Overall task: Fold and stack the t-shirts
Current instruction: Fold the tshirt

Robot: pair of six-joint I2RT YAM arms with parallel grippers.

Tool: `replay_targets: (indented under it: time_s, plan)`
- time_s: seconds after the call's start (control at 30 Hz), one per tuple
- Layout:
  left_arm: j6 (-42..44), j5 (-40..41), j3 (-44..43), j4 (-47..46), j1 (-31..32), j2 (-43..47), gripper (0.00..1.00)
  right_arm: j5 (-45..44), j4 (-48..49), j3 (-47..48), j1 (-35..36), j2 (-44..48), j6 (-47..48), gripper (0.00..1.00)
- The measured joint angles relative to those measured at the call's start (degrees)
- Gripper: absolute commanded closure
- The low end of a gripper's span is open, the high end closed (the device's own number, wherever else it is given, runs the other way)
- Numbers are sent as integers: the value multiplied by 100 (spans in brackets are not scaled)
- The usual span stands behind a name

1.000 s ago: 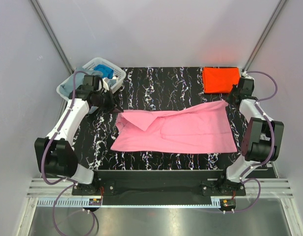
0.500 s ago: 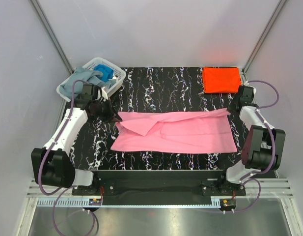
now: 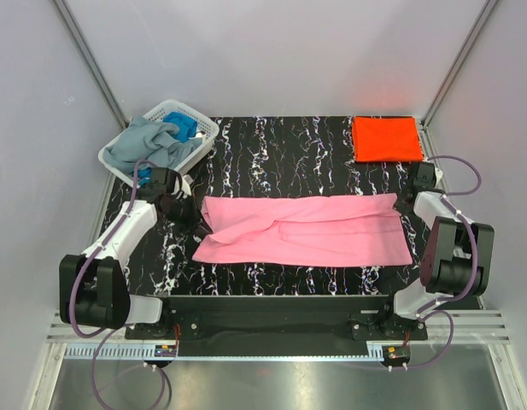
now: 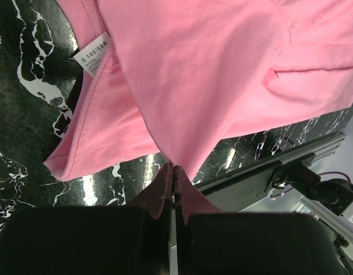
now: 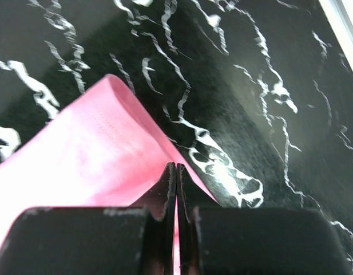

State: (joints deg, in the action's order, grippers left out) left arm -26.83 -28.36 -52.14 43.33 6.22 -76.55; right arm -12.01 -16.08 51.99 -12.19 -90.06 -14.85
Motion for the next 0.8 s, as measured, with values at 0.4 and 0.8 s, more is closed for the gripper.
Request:
replay_targets:
  time_s: [0.4,0.8]
  plan:
    - [151,573,-177,212,0,192,100,-157,-31,-299,-85,380,-61,100]
    - [155,470,46,44,0,208,99,-212,-101,-566,-85,470,-166,86]
